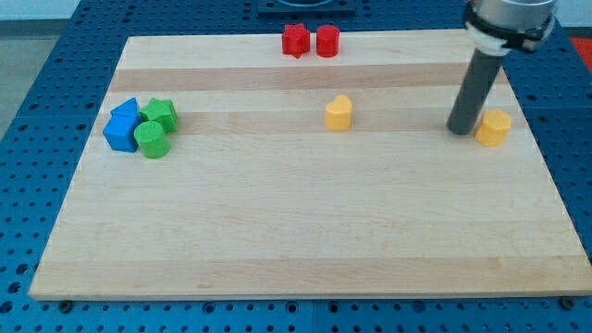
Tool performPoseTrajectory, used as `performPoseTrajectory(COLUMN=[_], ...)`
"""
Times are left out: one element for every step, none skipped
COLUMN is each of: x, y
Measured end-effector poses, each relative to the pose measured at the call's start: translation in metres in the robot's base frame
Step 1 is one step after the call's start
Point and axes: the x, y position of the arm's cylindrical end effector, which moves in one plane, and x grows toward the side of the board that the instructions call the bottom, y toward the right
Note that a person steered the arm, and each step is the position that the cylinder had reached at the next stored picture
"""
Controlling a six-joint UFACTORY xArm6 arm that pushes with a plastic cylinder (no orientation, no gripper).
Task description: Move the yellow heart above the yellow hexagon
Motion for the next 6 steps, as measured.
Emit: performPoseTrajectory(x=[0.029,0.04,0.022,-0.015,-0.047,-0.049], y=[-0.076,-0.169,-0.256,-0.276,-0.219,-0.129])
